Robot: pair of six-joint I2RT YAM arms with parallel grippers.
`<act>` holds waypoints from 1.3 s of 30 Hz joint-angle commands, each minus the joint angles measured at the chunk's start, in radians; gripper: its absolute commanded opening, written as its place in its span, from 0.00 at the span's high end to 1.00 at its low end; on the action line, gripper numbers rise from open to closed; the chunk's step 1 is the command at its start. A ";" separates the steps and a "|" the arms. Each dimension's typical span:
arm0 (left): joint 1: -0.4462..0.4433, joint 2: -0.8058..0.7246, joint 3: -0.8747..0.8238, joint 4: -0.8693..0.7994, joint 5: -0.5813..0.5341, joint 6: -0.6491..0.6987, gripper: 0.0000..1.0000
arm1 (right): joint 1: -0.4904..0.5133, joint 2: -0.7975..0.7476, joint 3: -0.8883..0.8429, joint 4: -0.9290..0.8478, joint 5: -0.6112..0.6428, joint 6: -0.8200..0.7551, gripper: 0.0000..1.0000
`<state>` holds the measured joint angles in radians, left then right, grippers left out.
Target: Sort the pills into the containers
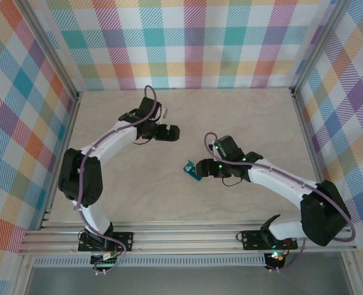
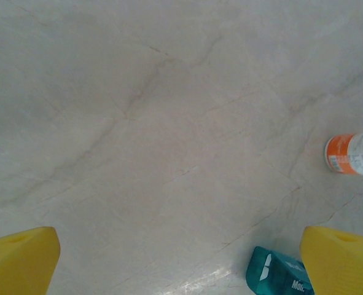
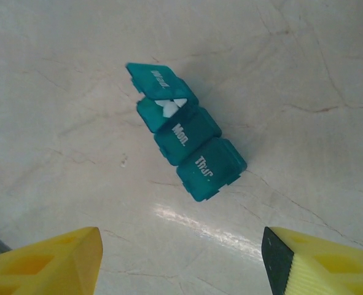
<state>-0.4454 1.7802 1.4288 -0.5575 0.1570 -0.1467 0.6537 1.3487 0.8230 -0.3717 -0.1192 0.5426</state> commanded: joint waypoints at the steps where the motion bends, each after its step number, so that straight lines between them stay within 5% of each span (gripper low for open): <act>1: -0.050 0.043 0.063 -0.090 -0.018 0.041 0.00 | 0.019 0.039 0.028 0.001 0.078 0.034 0.30; 14: -0.136 0.168 0.135 -0.180 -0.063 0.051 0.00 | 0.029 0.178 0.056 0.034 0.184 0.071 0.31; 39: -0.169 0.192 0.104 -0.173 -0.034 0.052 0.00 | 0.029 0.264 0.058 0.062 0.168 0.069 0.33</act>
<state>-0.6010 1.9701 1.5349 -0.7082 0.1123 -0.1070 0.6758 1.5963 0.8940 -0.3286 0.0456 0.5957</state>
